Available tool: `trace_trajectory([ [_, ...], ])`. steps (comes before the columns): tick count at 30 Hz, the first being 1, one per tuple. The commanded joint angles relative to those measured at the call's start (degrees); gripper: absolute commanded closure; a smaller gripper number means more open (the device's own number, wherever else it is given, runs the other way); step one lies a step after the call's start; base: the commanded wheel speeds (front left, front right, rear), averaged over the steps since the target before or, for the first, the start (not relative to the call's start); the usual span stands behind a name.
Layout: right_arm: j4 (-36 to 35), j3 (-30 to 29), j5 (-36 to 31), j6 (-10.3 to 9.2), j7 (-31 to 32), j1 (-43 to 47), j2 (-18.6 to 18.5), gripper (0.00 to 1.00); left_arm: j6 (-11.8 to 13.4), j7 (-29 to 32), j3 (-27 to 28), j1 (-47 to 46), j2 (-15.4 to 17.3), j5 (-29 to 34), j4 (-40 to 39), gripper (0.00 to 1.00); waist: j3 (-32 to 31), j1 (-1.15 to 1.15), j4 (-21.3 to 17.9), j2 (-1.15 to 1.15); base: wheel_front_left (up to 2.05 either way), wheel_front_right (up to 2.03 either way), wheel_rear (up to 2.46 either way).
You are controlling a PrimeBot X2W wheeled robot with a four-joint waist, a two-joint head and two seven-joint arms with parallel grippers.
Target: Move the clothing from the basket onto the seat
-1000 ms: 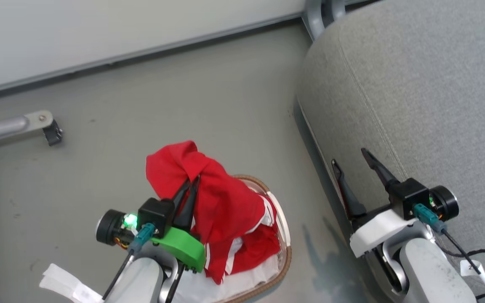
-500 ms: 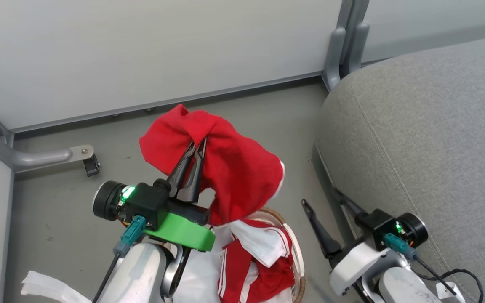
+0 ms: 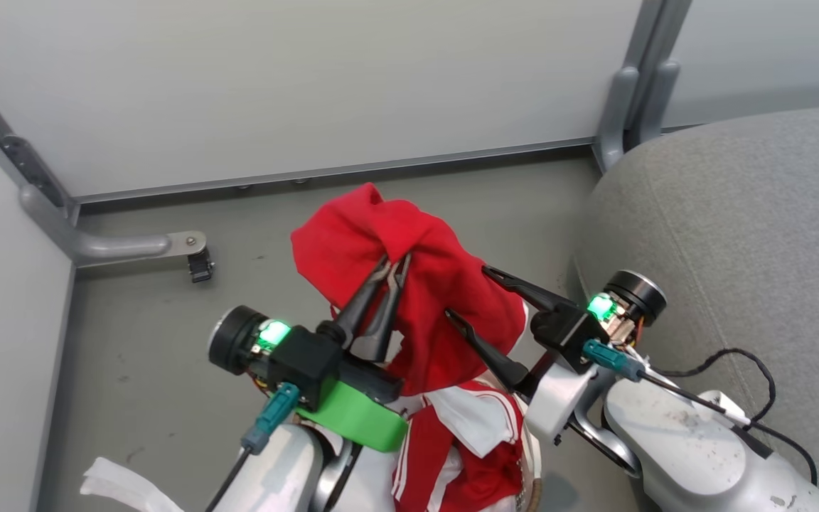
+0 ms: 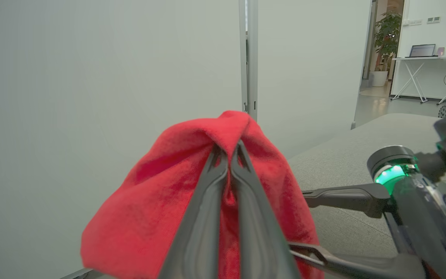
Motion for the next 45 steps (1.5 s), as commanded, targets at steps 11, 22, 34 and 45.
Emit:
trace_trajectory([
  [11, 4.84, 5.33, 7.34, -0.08, -0.27, -2.73, 1.45, 1.00, -0.34, -0.05, -4.19, 0.52, 0.11, -2.27, 0.81, 1.00, -0.46, 0.00, 6.28, 0.00, 0.00, 0.00, 0.00],
  [22, -0.84, -5.13, 6.10, -0.08, -0.27, 5.53, 1.96, 1.00, 0.95, -0.05, 0.05, 2.05, 0.10, -0.33, 2.15, 0.00, 0.96, 0.00, -4.24, 0.00, 0.00, 0.00, 0.00],
  [34, -6.21, -13.86, 5.21, -0.08, -0.27, 11.23, 2.73, 1.00, 0.22, -0.05, 1.38, 0.90, 0.12, -0.18, 3.77, 0.00, 3.59, 0.00, -22.83, 0.00, 0.00, 0.00, 0.00],
  [45, -6.15, -20.86, 1.01, -0.08, -0.27, 8.96, -0.22, 1.00, 0.06, -0.04, 0.36, -1.16, 0.20, -0.25, 5.46, 0.00, 7.40, 0.00, -30.26, 0.00, 0.00, 0.00, 0.00],
])
